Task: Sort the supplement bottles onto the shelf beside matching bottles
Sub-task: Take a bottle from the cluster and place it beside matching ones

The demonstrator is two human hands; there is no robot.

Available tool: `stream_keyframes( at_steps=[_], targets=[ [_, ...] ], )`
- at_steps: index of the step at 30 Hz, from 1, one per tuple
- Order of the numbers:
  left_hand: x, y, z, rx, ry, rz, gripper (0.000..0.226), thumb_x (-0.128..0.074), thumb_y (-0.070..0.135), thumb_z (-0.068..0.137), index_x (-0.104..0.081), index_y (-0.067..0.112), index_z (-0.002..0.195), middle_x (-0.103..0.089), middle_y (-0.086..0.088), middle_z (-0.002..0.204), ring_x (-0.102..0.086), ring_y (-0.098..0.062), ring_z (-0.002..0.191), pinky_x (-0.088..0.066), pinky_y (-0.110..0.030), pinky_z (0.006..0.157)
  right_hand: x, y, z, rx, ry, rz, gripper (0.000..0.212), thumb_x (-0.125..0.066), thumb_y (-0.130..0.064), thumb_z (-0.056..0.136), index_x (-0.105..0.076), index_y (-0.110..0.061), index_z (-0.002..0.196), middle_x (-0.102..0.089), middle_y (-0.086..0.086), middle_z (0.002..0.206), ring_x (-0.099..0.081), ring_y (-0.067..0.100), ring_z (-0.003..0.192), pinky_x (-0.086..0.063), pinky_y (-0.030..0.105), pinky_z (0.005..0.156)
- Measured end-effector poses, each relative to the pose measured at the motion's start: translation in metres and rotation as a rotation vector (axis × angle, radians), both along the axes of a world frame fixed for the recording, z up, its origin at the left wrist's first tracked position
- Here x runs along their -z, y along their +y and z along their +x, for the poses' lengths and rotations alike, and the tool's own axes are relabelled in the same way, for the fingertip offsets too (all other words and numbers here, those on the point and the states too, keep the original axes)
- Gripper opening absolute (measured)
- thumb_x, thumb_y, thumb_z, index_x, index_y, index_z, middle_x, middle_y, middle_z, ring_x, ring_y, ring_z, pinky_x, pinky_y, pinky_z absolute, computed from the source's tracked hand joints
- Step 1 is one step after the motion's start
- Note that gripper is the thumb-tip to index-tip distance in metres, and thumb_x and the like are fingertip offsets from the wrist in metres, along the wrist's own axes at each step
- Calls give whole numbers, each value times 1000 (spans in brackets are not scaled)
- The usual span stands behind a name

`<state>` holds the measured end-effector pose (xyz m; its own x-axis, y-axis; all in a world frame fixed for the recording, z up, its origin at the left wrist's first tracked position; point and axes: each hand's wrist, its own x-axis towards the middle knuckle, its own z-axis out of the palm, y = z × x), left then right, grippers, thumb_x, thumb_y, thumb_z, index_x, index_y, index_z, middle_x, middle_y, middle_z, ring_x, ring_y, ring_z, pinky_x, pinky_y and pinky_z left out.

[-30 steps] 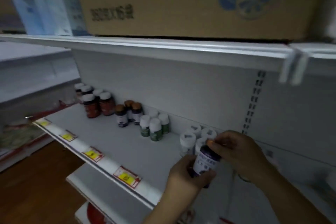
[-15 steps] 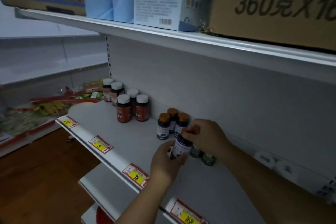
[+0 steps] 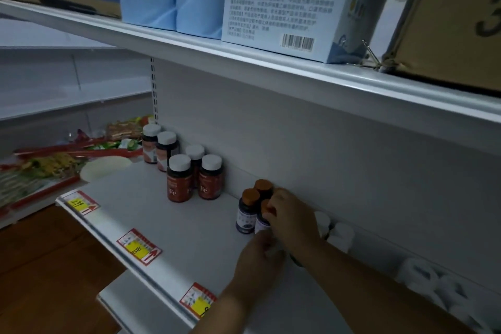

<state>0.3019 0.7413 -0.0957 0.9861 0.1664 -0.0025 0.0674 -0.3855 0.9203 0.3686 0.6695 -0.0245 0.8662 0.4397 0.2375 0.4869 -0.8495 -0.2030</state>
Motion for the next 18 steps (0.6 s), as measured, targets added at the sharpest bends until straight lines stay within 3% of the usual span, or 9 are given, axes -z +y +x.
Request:
stream_keyframes(
  at_steps=[4, 7, 9, 11, 13, 14, 15, 17, 18],
  targets=[
    [2, 3, 10, 23, -5, 113, 19, -53, 16, 86, -51, 27, 101, -64, -1, 106, -60, -18, 99, -47, -28, 77, 3, -11, -8, -100, 29, -75, 38, -54, -30, 89, -52, -16, 125, -44, 4, 136, -47, 26, 119, -42, 37, 95],
    [-1, 4, 8, 82, -47, 217, 27, -52, 13, 86, -57, 17, 112, -65, -4, 110, -61, -19, 98, -47, -27, 76, -3, -35, -23, -171, 52, -139, 58, -55, -32, 88, -35, -18, 141, -31, 9, 150, -30, 28, 136, -28, 43, 112],
    [-16, 4, 2, 56, -108, 341, 15, -53, 19, 87, -61, 13, 98, -67, -8, 103, -61, -22, 92, -48, -34, 77, -9, -62, -35, -171, 46, -175, 58, -51, -33, 90, -33, -17, 143, -25, 13, 154, -22, 30, 141, -13, 48, 118],
    [-41, 1, -5, -1, -203, 443, 14, -55, 24, 87, -58, 11, 86, -62, -9, 89, -58, -24, 82, -45, -36, 69, -14, -94, -49, -198, -14, -234, 54, -48, -33, 89, -41, -14, 139, -34, 17, 149, -29, 32, 139, -12, 51, 118],
    [-71, -9, -9, 35, -342, 512, 20, -56, 33, 85, -55, 13, 87, -56, -5, 84, -54, -23, 78, -42, -34, 66, -21, -124, -66, -193, -44, -304, 45, -45, -40, 87, -60, -16, 122, -58, 17, 129, -53, 32, 122, -33, 53, 109],
    [-85, -18, -10, 94, -371, 568, 26, -55, 37, 85, -56, 13, 96, -58, -6, 93, -56, -24, 86, -44, -35, 71, -25, -139, -77, -196, -91, -351, 45, -39, -44, 90, -63, -18, 118, -61, 15, 126, -56, 31, 119, -35, 50, 110],
    [-98, -29, -10, 157, -340, 640, 39, -53, 42, 86, -54, 13, 111, -58, -9, 112, -54, -26, 105, -45, -38, 86, -30, -155, -89, -192, -57, -384, 47, -33, -44, 94, -58, -19, 125, -54, 16, 135, -48, 30, 127, -23, 46, 115],
    [-116, -59, -12, 254, -185, 818, 70, -41, 58, 85, -32, 19, 142, -30, -7, 152, -21, -26, 142, -24, -43, 114, -32, -191, -114, -206, -45, -368, 56, -39, -43, 95, -29, -22, 145, -16, 11, 158, -9, 26, 146, 11, 44, 116],
    [-121, -78, -16, 282, -160, 904, 77, -34, 65, 83, -20, 24, 147, -15, -3, 158, -5, -25, 147, -13, -46, 117, -34, -211, -127, -208, 6, -364, 62, -43, -43, 94, -20, -24, 148, -4, 8, 160, 4, 24, 147, 17, 45, 115]
  ],
)
